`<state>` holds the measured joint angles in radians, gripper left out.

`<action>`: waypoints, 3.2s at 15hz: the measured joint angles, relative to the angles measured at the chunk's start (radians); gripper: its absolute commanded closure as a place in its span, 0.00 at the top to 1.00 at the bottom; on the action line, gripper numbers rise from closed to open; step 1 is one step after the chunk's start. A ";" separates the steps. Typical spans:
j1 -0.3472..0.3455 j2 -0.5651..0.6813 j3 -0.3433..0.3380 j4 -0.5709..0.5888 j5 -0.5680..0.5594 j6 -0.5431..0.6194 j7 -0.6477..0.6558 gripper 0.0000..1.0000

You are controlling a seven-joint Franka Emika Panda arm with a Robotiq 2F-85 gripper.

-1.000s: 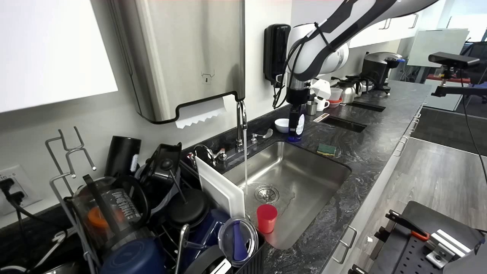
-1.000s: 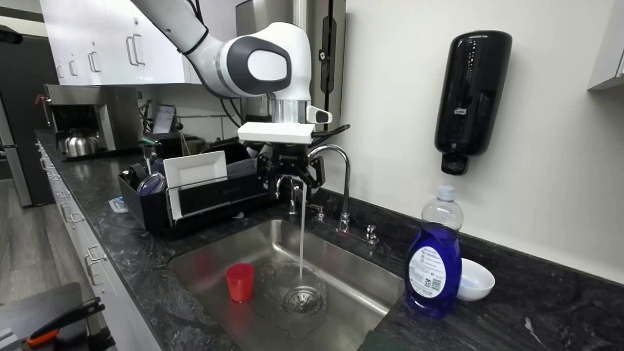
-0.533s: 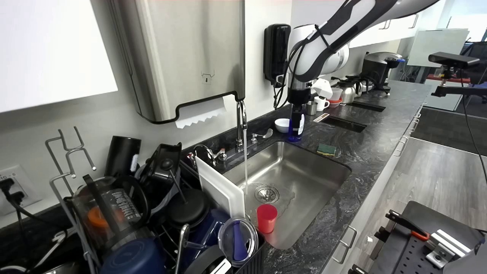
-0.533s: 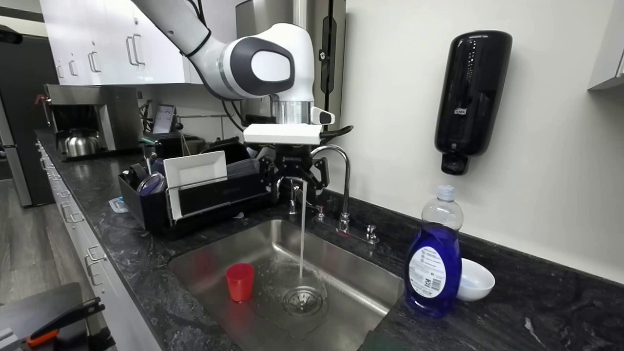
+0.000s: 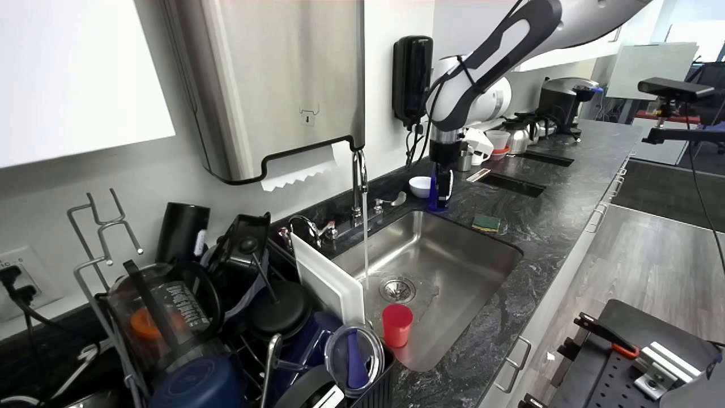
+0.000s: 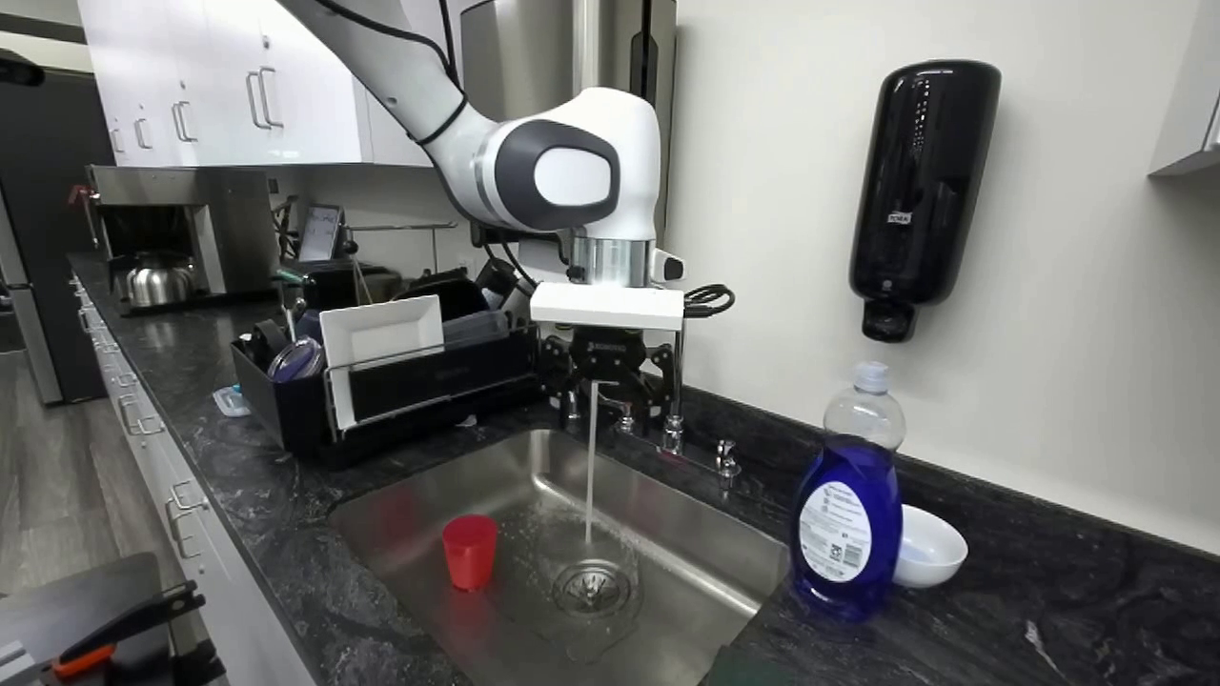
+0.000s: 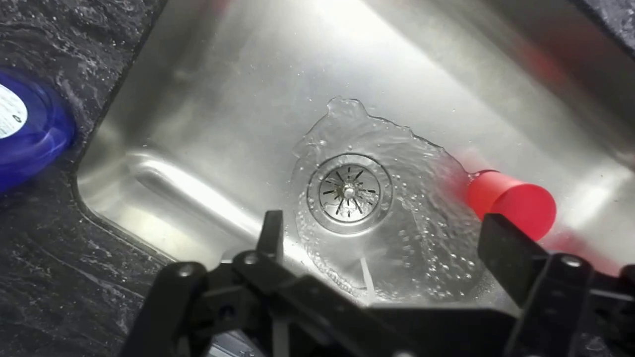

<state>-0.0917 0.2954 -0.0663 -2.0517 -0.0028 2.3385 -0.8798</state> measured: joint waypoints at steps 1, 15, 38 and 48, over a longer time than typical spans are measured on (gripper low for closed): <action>-0.004 0.024 0.001 0.021 0.000 0.005 -0.004 1.00; -0.104 0.258 0.118 0.283 0.086 0.029 -0.132 1.00; -0.137 0.384 0.138 0.409 0.089 0.073 -0.194 1.00; -0.138 0.407 0.136 0.422 0.067 0.104 -0.194 1.00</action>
<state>-0.2296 0.7023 0.0702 -1.6293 0.0637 2.4425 -1.0737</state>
